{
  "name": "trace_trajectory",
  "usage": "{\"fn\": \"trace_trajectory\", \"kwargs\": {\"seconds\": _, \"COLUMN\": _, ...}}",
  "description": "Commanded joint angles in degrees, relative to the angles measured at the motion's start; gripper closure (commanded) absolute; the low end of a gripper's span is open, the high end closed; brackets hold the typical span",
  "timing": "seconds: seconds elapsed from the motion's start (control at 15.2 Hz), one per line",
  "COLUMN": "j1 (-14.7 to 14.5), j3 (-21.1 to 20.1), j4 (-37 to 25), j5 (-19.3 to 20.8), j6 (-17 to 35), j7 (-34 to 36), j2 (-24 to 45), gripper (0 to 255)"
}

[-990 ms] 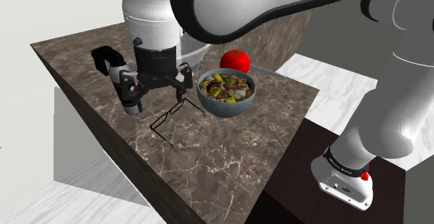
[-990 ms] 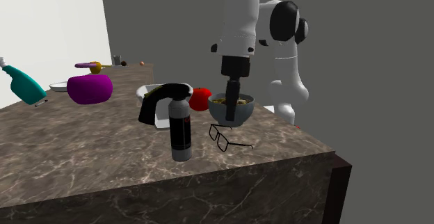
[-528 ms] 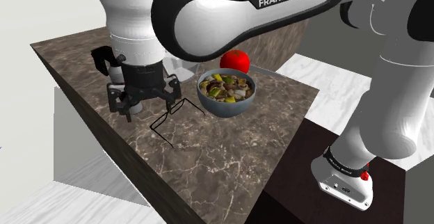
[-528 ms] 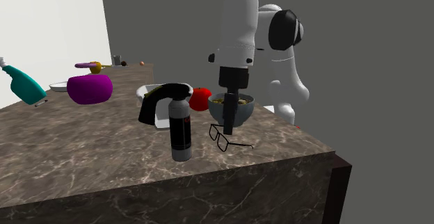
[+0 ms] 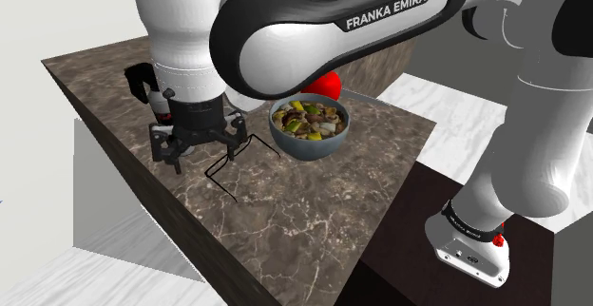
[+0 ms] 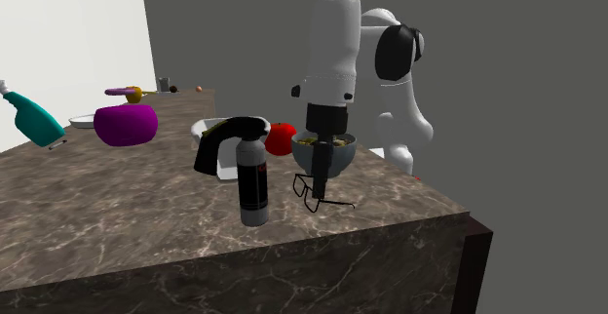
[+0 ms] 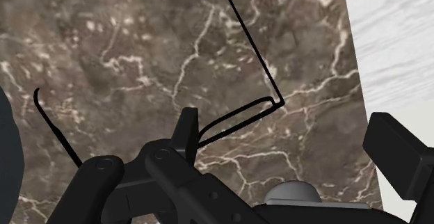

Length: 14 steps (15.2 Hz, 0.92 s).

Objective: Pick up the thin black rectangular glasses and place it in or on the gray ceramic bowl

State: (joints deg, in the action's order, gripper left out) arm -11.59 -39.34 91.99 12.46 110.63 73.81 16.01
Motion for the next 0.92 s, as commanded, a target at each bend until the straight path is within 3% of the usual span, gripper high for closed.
{"fn": "trace_trajectory", "kwargs": {"seconds": 0.0, "j1": 0.0, "j3": 0.0, "j4": 0.0, "j5": 0.0, "j6": 0.0, "j7": 0.0, "j2": 0.0, "gripper": 0}}
{"fn": "trace_trajectory", "kwargs": {"seconds": 0.07, "j1": 0.0, "j3": 0.0, "j4": 0.0, "j5": 0.0, "j6": 0.0, "j7": 0.0, "j2": 0.0, "gripper": 0}}
{"fn": "trace_trajectory", "kwargs": {"seconds": 0.13, "j1": 0.0, "j3": 0.0, "j4": 0.0, "j5": 0.0, "j6": 0.0, "j7": 0.0, "j2": 0.0, "gripper": 255}}
{"fn": "trace_trajectory", "kwargs": {"seconds": 0.73, "j1": 0.0, "j3": 0.0, "j4": 0.0, "j5": 0.0, "j6": 0.0, "j7": 0.0, "j2": 0.0, "gripper": 255}}
{"fn": "trace_trajectory", "kwargs": {"seconds": 0.79, "j1": 0.0, "j3": 0.0, "j4": 0.0, "j5": 0.0, "j6": 0.0, "j7": 0.0, "j2": 0.0, "gripper": 0}}
{"fn": "trace_trajectory", "kwargs": {"seconds": 0.86, "j1": -1.9, "j3": 0.2, "j4": 2.2, "j5": 4.3, "j6": 1.0, "j7": 3.5, "j2": -2.7, "gripper": 0}}
